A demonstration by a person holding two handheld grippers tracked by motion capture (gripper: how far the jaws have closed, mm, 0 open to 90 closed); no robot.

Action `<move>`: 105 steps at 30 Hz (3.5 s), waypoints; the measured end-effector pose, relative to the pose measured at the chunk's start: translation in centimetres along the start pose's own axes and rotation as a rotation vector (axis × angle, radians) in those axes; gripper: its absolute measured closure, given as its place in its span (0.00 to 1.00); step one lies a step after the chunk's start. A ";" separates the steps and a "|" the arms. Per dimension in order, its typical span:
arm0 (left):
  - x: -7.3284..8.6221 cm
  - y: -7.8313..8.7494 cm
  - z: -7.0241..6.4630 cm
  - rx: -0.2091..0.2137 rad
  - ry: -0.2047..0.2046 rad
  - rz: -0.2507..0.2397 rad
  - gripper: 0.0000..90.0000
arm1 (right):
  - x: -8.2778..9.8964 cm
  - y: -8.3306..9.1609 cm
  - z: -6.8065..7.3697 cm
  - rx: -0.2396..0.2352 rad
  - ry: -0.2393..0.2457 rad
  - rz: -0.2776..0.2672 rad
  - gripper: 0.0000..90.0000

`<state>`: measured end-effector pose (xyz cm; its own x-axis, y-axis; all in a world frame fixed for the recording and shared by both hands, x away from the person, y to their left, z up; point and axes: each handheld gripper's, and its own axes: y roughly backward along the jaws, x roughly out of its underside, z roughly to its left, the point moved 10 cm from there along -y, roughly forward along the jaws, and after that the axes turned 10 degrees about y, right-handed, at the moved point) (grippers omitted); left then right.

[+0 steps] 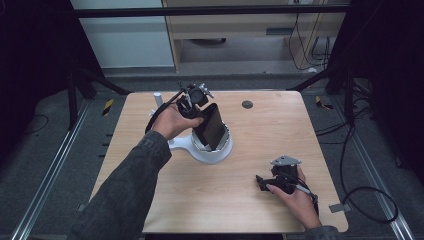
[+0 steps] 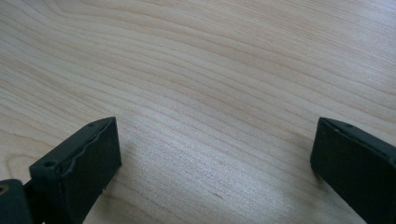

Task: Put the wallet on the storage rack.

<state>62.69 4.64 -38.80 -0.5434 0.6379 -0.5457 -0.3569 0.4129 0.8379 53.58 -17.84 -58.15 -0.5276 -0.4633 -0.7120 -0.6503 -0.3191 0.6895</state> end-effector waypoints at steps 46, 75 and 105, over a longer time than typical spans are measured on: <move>0.3 2.6 1.7 -0.057 0.035 -0.142 0.71 | 0.0 0.0 0.1 0.001 0.002 -0.004 0.02; 2.8 6.2 -1.4 -0.032 0.030 -0.262 0.08 | 0.0 0.0 0.1 0.003 0.002 -0.003 0.02; 15.5 -0.9 -4.6 -0.018 0.053 -0.185 0.06 | 0.0 0.0 0.1 0.004 -0.002 -0.004 0.02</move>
<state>51.12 11.17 -48.04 -0.5060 0.5170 -0.6905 -0.4678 0.5081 0.7232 53.50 -17.78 -58.14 -0.5264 -0.4603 -0.7149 -0.6546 -0.3173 0.6862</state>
